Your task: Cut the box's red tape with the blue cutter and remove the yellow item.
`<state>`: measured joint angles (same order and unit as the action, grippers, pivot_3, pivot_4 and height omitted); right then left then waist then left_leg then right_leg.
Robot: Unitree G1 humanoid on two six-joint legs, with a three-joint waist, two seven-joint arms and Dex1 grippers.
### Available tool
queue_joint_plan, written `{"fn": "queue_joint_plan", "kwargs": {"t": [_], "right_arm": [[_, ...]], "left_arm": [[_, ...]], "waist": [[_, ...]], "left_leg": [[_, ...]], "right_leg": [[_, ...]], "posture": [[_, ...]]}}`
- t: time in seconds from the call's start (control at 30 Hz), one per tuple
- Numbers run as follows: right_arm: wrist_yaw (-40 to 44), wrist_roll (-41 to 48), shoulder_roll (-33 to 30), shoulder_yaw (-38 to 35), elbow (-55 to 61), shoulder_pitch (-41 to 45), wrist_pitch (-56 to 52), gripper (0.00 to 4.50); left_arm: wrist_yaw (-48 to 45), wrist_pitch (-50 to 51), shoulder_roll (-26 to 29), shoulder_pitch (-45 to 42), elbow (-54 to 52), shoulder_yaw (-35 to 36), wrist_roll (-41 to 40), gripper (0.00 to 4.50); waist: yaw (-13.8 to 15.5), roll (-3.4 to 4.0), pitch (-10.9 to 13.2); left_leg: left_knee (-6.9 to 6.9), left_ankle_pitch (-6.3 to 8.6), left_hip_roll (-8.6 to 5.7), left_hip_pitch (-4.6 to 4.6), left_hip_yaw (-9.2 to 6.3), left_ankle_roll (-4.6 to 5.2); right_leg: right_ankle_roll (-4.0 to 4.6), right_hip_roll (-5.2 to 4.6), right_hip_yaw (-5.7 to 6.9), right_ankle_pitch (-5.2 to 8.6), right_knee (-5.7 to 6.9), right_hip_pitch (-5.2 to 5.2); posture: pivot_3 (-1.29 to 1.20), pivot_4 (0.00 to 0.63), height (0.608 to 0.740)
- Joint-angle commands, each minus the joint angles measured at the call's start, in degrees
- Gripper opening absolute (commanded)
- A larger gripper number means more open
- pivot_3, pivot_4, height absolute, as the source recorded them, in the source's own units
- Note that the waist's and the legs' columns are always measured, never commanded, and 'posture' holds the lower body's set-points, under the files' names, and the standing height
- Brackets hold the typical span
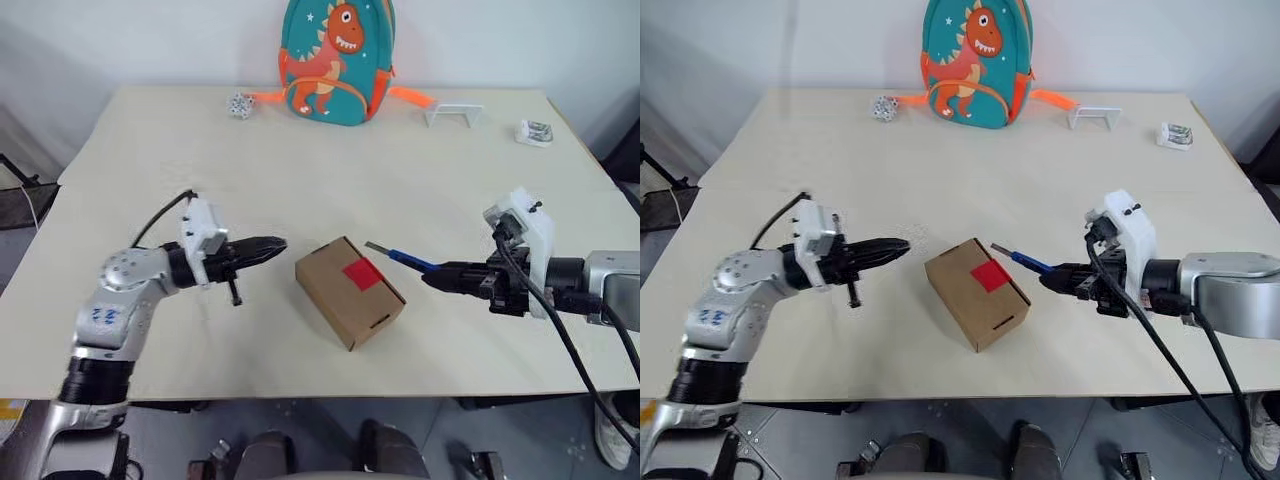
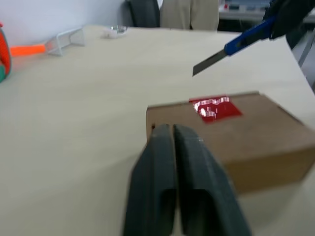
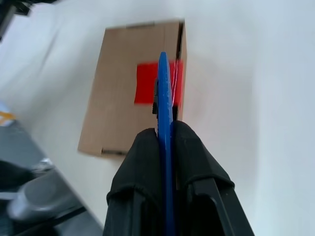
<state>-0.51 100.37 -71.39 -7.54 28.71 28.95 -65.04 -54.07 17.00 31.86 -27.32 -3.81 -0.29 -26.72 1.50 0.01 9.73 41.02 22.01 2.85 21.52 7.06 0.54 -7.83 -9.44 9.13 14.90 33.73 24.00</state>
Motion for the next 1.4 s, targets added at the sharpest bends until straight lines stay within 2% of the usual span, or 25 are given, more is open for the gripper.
{"fn": "queue_joint_plan", "kwargs": {"t": [0.03, 0.17, 0.37, 0.6, 1.4], "right_arm": [[-3.8, 1.7, -0.6, 0.2, 2.3, 1.7, 2.3, 0.08], [-11.0, 5.1, -1.0, 3.3, 3.5, 2.0, 4.1, 0.08], [-20.7, 9.6, -1.5, 5.8, 4.4, 2.2, 7.9, 0.08], [-27.4, 12.6, 0.1, 11.5, 6.5, 4.1, 10.9, 0.08], [-32.7, 11.1, 4.4, 17.8, 7.2, 3.3, 12.7, 0.08]], "left_arm": [[1.2, -0.3, -1.0, -1.8, -0.5, -1.8, 2.4, 0.0], [2.9, 0.5, -3.6, -3.1, 0.3, -6.1, 6.1, 0.0], [3.9, 1.9, -4.9, -3.2, 0.1, -8.4, 8.6, 0.0], [5.8, 3.2, -6.7, -4.2, 1.3, -10.2, 11.7, 0.0], [6.0, 6.3, -6.7, -2.0, -1.8, -12.1, 12.9, 0.0]], "waist": [[-0.1, -0.05, 0.0], [-0.1, -0.05, 0.0], [-0.1, -0.07, 0.0], [0.0, -0.07, 0.0], [0.0, -0.06, 0.0]], "left_leg": [[-0.01, 0.0, 0.0, 0.0, 0.0, 0.0], [-0.03, 0.0, 0.0, 0.0, 0.01, -0.01], [-0.01, 0.0, 0.0, 0.01, 0.0, 0.0], [0.01, 0.0, 0.0, 0.02, -0.02, 0.0], [0.02, 0.0, 0.01, 0.01, -0.03, 0.0]], "right_leg": [[0.0, 0.0, 0.0, 0.0, 0.0, 0.0], [0.0, 0.0, 0.02, 0.0, 0.0, 0.0], [0.0, 0.0, 0.02, 0.0, -0.01, 0.0], [0.0, 0.0, 0.02, 0.0, -0.02, 0.0], [0.0, 0.0, 0.01, 0.0, 0.0, 0.0]], "posture": [[0.0, 0.15, 0.74], [0.0, 0.15, 0.74], [0.0, 0.15, 0.74], [0.0, 0.15, 0.74], [0.0, 0.15, 0.74]]}}
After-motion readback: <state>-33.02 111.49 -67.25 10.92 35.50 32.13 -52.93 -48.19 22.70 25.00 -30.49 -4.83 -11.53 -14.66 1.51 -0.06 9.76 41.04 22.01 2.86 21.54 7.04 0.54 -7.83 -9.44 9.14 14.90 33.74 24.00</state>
